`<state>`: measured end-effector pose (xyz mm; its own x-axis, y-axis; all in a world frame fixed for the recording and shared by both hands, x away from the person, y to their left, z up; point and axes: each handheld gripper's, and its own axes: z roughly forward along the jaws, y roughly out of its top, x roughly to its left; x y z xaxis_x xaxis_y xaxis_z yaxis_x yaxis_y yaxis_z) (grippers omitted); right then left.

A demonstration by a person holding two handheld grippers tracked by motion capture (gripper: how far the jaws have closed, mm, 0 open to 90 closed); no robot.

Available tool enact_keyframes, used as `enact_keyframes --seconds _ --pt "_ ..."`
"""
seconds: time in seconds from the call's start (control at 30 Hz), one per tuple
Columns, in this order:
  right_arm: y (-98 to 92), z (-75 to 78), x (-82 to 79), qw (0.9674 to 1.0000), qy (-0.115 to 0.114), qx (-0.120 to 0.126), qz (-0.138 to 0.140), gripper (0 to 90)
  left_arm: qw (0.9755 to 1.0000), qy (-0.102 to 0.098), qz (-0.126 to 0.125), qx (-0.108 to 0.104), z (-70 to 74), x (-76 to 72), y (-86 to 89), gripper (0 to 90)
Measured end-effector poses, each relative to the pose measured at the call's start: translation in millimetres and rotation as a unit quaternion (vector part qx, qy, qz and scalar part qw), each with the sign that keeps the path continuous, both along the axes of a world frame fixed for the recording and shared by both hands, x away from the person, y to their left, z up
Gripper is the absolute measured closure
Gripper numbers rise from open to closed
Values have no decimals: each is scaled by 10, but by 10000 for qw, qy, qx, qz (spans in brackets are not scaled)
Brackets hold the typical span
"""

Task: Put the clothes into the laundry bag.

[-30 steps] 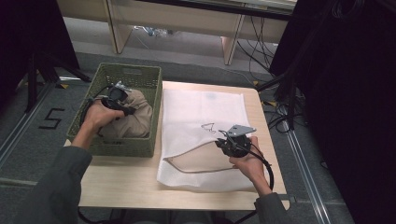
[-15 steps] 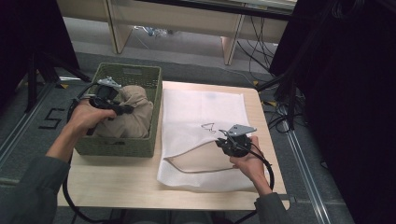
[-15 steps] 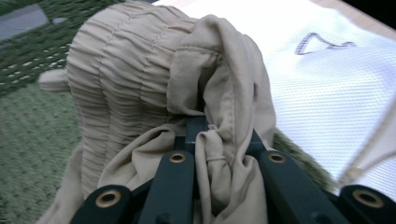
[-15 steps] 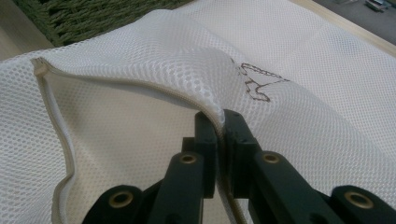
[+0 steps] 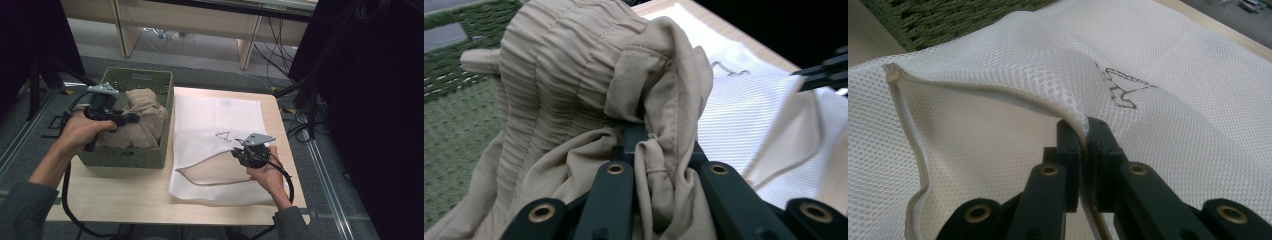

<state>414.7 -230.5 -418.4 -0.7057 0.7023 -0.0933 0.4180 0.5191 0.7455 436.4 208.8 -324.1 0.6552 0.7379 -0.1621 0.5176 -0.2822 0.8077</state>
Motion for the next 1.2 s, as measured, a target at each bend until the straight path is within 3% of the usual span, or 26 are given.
enact_keyframes --seconds 0.17,0.3,0.37,0.5,0.6,0.77,0.87,1.17,1.2 --pt "2 -3 3 10000 -16 -15 24 862 9994 -177 -93 -274 163 -173 -11 810" --pt "7 -1 0 10000 5 -11 25 862 9987 -289 -182 -377 324 -316 -41 810" --pt "6 -1 0 10000 -8 -8 27 862 9978 -270 -270 -539 408 -402 -59 810" --pt "12 -4 -3 10000 17 -23 10 862 9944 -467 -383 -869 560 -520 -49 810" --pt "24 -6 -9 10000 23 -43 16 862 9948 -482 -474 -764 638 -594 -79 810" --pt "23 -4 -8 10000 21 -42 7 862 9920 -484 -675 -954 700 -694 -177 810" --pt "25 -6 -8 10000 27 -35 0 862 9909 -488 -805 -963 725 -737 -265 809" --pt "15 -1 -3 10000 8 -19 23 862 9879 -424 -1219 -855 689 -835 -595 809" --pt "14 1 -6 10000 19 -9 10 862 9866 -386 -1329 -869 651 -856 -684 809"
